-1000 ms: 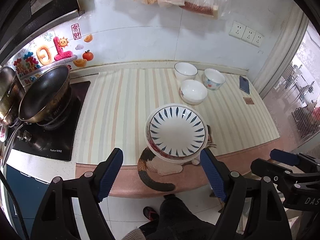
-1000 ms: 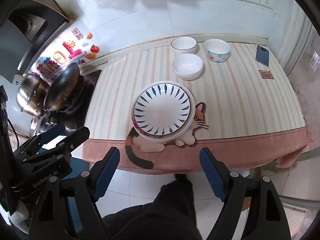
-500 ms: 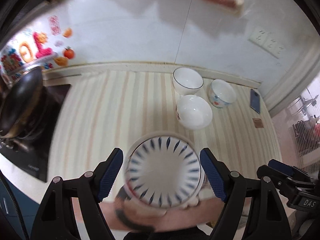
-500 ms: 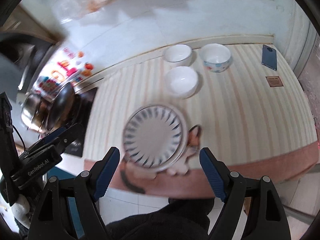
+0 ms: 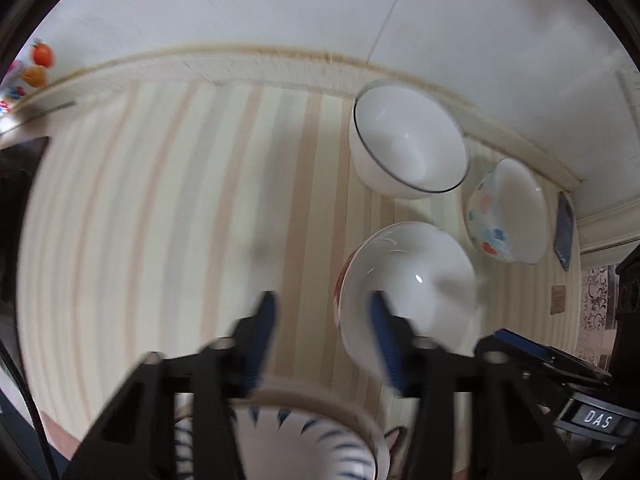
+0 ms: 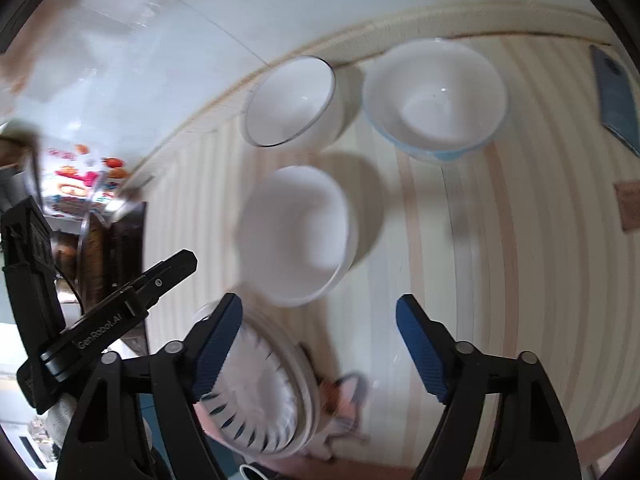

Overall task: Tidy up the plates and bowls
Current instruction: 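Grip the plain white bowl rim with both grippers and lift it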

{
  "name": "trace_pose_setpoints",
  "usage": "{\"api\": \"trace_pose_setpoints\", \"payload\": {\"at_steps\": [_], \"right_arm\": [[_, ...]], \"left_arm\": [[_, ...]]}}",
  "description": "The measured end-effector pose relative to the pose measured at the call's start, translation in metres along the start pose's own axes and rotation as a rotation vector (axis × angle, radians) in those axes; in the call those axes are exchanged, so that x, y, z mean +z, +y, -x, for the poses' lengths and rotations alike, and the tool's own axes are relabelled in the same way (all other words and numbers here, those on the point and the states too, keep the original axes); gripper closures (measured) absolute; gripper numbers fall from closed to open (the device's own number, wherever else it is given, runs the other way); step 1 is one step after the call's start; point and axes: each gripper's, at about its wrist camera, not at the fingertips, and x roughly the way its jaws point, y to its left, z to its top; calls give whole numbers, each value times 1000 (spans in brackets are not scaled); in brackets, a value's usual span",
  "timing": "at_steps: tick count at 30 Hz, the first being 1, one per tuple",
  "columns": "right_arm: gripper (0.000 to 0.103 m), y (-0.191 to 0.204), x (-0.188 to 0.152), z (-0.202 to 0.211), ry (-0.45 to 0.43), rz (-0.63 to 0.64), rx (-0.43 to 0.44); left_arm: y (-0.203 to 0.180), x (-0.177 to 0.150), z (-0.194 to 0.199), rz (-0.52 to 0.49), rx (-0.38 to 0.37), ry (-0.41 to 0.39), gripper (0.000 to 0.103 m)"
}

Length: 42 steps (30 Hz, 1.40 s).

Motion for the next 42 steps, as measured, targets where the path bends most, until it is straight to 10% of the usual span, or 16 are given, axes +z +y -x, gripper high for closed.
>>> {"api": "trace_pose_setpoints", "payload": {"at_steps": [8, 28, 42], "right_arm": [[84, -21, 29, -74, 109, -47, 20], [85, -42, -42, 6, 34, -25, -37], [85, -126, -128, 45, 41, -121, -77]], "left_arm": [[-16, -4, -33, -52, 12, 49, 90], [-93, -83, 26, -211, -81, 10, 90], [-143, -142, -25, -362, -36, 127, 90]]}}
